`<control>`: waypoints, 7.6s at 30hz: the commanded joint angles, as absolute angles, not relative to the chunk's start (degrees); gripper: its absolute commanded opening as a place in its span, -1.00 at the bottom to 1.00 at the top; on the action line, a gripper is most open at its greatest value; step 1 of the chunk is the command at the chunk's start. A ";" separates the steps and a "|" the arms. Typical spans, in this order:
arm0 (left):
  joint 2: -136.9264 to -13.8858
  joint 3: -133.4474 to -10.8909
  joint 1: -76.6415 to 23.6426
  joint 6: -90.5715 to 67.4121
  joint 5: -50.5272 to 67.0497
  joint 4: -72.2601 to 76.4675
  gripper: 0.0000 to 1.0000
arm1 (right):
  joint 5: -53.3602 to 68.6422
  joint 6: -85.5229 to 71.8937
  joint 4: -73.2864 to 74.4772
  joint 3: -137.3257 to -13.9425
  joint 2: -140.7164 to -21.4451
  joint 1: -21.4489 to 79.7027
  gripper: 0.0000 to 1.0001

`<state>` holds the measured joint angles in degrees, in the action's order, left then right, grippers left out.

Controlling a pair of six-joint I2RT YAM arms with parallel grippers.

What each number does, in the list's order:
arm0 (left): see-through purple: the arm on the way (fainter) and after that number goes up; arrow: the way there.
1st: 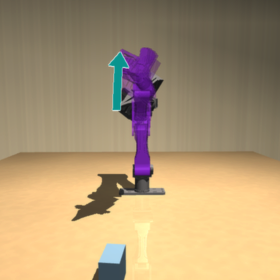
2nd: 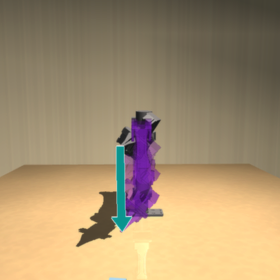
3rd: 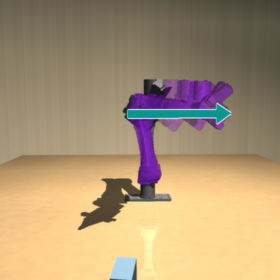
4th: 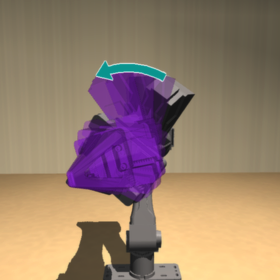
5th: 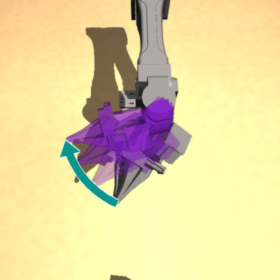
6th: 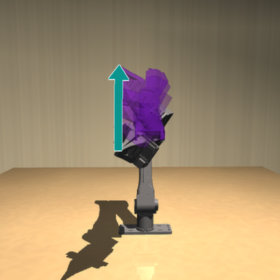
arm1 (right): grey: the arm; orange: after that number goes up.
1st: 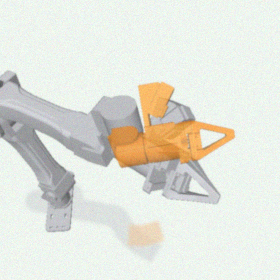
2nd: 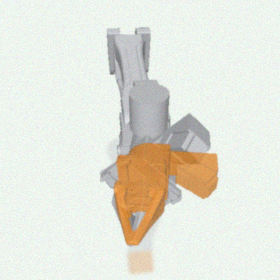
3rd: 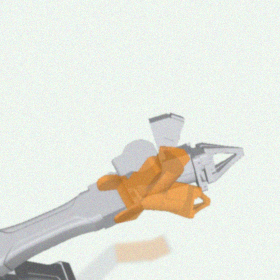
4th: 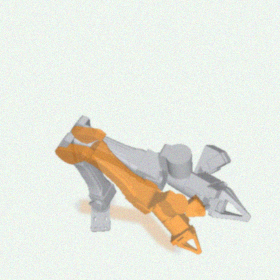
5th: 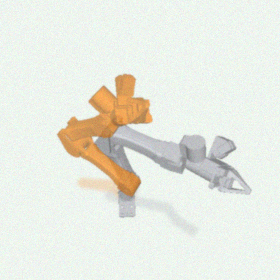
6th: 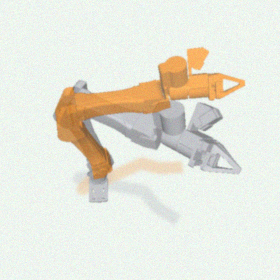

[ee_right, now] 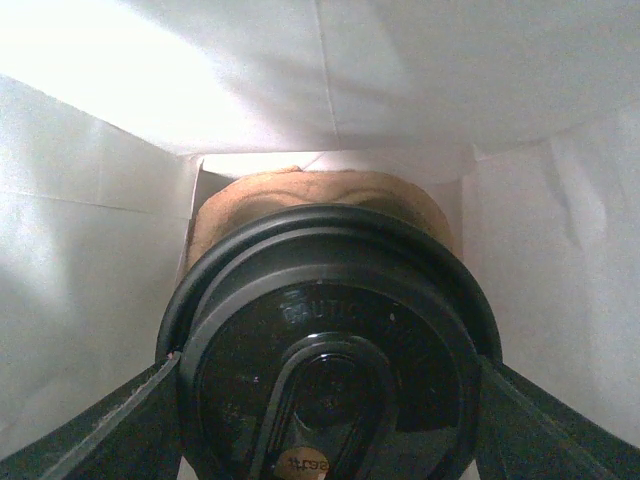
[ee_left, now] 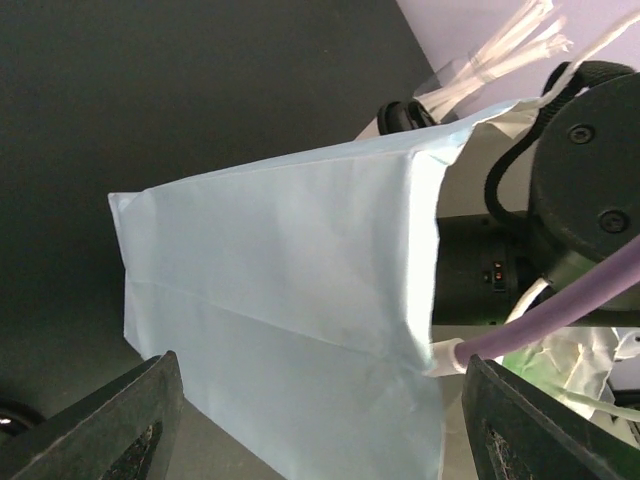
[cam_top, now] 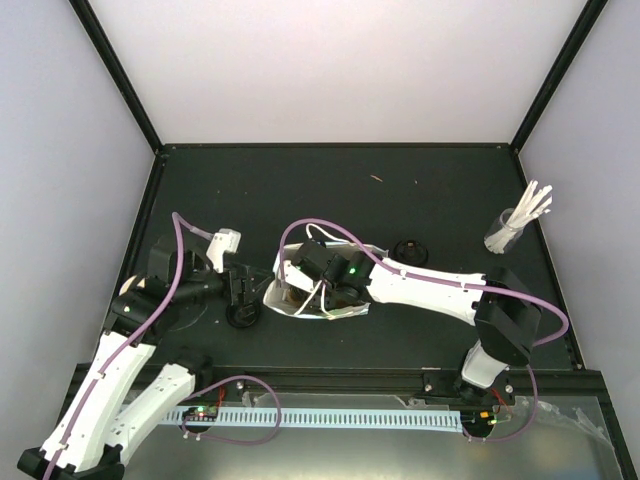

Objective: Pack the takeout coffee

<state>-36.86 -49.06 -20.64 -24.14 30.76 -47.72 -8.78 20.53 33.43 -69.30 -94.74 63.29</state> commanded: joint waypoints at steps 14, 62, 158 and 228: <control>-37.49 -53.48 -20.57 -19.31 30.27 -43.71 0.61 | -9.57 24.00 32.95 -62.63 -94.05 63.03 -0.03; -44.88 -57.28 -19.57 -14.41 26.37 -46.29 0.76 | -3.12 22.32 35.40 -67.09 -96.95 59.92 -0.05; -66.73 -75.68 -26.55 -13.11 14.45 -53.59 0.04 | -3.13 12.39 53.75 -90.22 -110.04 50.45 0.00; -70.94 -81.77 -28.02 -13.08 6.77 -65.33 -0.97 | 1.59 11.52 47.04 -88.00 -94.62 50.54 1.00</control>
<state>-72.01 -80.55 -27.79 -13.06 8.23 -63.86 1.63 11.66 49.06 -88.33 -98.50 50.74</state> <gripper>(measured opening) 0.017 0.999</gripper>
